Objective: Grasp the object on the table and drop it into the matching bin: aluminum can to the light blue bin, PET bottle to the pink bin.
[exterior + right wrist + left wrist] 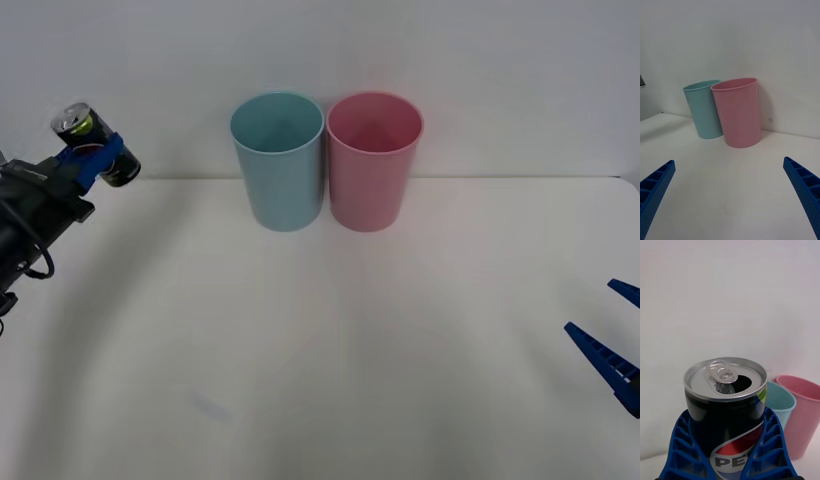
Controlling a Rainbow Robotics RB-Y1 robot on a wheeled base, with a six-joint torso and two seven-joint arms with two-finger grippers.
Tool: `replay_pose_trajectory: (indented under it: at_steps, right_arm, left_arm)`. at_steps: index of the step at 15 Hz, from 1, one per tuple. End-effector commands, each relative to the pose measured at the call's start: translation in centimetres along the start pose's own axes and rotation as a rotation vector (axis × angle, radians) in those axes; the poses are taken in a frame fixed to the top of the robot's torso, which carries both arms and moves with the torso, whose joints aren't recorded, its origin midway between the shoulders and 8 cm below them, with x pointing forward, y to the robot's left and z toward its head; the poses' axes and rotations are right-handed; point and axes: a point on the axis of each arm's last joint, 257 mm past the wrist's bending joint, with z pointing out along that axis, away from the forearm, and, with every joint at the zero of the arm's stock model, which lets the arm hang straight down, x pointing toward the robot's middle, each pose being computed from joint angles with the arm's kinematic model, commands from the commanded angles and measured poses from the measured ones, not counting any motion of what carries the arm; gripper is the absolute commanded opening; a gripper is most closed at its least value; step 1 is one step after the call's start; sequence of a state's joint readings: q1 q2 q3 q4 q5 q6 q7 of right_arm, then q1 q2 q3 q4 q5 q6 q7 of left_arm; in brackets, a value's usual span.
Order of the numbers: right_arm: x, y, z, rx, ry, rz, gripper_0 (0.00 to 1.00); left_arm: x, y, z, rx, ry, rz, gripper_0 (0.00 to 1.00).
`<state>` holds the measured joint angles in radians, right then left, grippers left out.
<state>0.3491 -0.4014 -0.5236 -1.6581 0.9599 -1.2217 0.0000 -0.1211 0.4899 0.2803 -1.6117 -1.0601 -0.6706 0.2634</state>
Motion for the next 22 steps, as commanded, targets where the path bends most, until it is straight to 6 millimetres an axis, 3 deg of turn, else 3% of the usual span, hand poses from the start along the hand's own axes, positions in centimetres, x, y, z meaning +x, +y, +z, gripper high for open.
replay_pose_trajectory:
  at_steps: [1,3,7,13,19,22]
  right_arm:
    - [0.0,0.0,0.0,0.0,0.0,0.0,1.0]
    - [0.0,0.0,0.0,0.0,0.0,0.0,1.0]
    - [0.0,0.0,0.0,0.0,0.0,0.0,1.0]
    - [0.0,0.0,0.0,0.0,0.0,0.0,1.0]
    - [0.0,0.0,0.0,0.0,0.0,0.0,1.0]
    - [0.0,0.0,0.0,0.0,0.0,0.0,1.0]
  left_arm:
    - [-1.3,-0.7,2.1,0.021,-0.006,0.023,0.0]
    - [-1.7,-1.9,4.6,0.059,-0.008,0.021,0.0]
    - [-2.1,-2.4,9.7,0.093,0.006,0.031,0.0]
    - [-0.8,-3.8,16.4,0.137,0.073,0.025,0.0]
    - [0.8,-6.2,21.3,0.155,0.123,0.06,0.0]
    - [0.9,-7.2,22.7,0.146,0.125,0.074,0.0]
